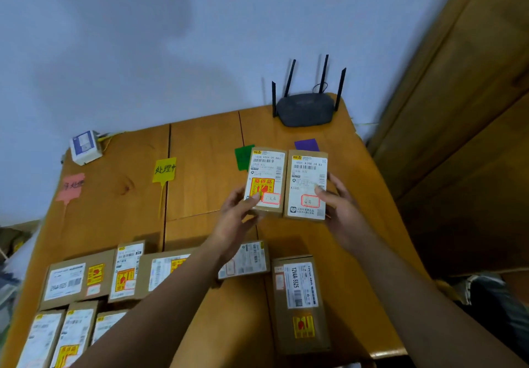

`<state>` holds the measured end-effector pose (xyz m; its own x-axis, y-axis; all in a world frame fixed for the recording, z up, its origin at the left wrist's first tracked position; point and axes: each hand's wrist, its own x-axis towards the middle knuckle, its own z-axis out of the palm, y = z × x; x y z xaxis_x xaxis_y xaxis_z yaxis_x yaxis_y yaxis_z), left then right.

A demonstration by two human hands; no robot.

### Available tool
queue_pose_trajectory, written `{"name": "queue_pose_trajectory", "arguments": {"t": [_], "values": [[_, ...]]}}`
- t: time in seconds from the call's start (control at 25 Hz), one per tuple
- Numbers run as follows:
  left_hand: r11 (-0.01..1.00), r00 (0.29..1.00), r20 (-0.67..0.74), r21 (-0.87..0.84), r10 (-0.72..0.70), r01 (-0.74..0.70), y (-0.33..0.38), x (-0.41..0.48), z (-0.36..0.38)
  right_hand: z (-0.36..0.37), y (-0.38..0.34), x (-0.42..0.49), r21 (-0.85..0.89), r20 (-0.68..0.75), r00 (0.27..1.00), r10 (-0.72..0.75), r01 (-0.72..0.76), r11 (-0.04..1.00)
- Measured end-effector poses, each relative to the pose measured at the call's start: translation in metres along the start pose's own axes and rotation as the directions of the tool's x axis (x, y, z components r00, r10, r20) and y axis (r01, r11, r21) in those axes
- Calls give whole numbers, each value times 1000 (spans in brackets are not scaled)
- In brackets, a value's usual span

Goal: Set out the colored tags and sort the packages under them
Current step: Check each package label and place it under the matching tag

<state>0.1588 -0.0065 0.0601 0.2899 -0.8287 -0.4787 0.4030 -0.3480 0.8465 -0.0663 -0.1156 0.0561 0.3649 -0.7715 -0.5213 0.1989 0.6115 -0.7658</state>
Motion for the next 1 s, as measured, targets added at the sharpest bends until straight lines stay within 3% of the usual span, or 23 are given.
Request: {"name": "queue_pose_trajectory", "arguments": {"t": [0.12, 0.32, 0.56, 0.76, 0.88, 1.0], "values": [[999, 1000, 13, 35, -10, 10, -9, 43, 1, -16, 5, 23, -15, -39, 999, -2, 1, 1000], [970, 992, -127, 243, 3, 28, -8, 139, -9, -46, 16, 52, 50, -123, 992, 0, 6, 999], [778, 998, -61, 627, 11, 29, -11, 213, -6, -61, 31, 71, 97, -165, 986, 28, -12, 995], [694, 999, -31, 720, 14, 12, -7, 238, -9, -62, 38, 79, 122, -174, 983, 54, -33, 992], [495, 994, -9, 867, 106, -45, -9, 242, -13, -61, 38, 83, 116, -172, 983, 56, -36, 993], [159, 969, 176, 966, 176, -204, -16, 233, -20, -58, 39, 84, 111, -168, 984, 55, -36, 993]]}}
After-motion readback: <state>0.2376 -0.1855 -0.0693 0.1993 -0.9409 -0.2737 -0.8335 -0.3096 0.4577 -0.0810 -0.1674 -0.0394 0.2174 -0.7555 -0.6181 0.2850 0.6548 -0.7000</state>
